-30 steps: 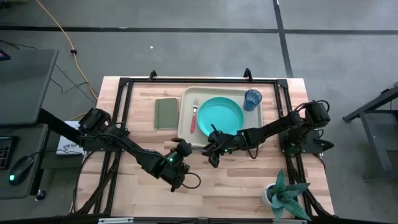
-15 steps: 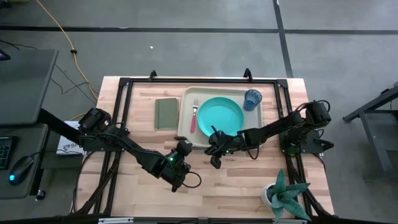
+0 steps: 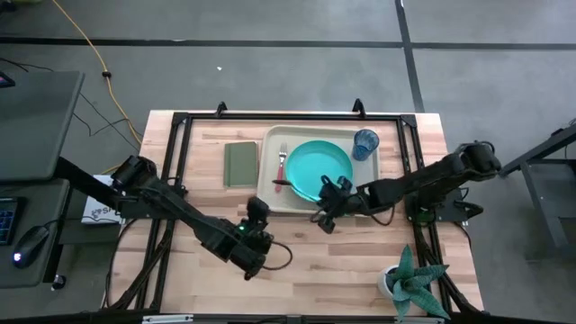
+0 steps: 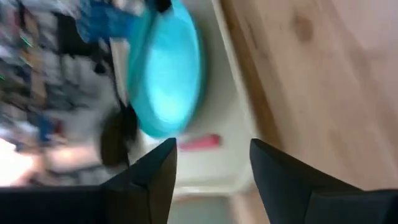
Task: Pick and place plate/cup/fork/spoon on tray
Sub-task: Put the blue spoon on the gray table tray to the left of the pink fork
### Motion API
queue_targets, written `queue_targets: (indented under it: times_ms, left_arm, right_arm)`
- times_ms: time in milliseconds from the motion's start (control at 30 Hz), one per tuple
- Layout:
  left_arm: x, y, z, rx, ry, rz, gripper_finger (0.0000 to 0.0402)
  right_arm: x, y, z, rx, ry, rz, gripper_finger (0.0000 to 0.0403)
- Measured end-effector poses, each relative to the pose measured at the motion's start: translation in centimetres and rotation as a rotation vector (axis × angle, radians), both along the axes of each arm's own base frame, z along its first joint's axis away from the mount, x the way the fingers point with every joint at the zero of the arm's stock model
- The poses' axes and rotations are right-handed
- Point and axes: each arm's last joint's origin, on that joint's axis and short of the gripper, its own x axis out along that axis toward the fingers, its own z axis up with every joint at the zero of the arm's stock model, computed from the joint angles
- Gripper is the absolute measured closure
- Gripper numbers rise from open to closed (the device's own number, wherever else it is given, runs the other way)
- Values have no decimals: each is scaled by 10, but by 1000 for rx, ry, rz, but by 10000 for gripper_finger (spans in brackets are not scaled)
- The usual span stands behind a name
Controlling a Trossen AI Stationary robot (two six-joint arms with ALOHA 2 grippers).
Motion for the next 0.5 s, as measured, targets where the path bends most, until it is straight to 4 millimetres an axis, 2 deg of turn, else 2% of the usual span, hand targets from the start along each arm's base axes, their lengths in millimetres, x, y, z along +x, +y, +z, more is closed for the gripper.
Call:
queue_targets:
  times_ms: [100,167,300,400,500]
  left_arm:
    - [-15,4,10,-132,-121,86,213]
    - [-31,6,13,-189,-216,108,213]
    - [-63,7,16,-381,-541,61,215]
    - [-84,15,6,-518,-809,-14,215]
    - [-98,33,-11,-700,-1076,-115,215]
  right_arm:
    - [-10,7,1,-52,-13,-10,402]
    - [-16,13,-5,-79,-36,-9,402]
    - [-26,22,-21,-78,-184,22,402]
    - [-26,23,-28,-67,-382,64,402]
    - [-23,22,-24,-100,-599,110,402]
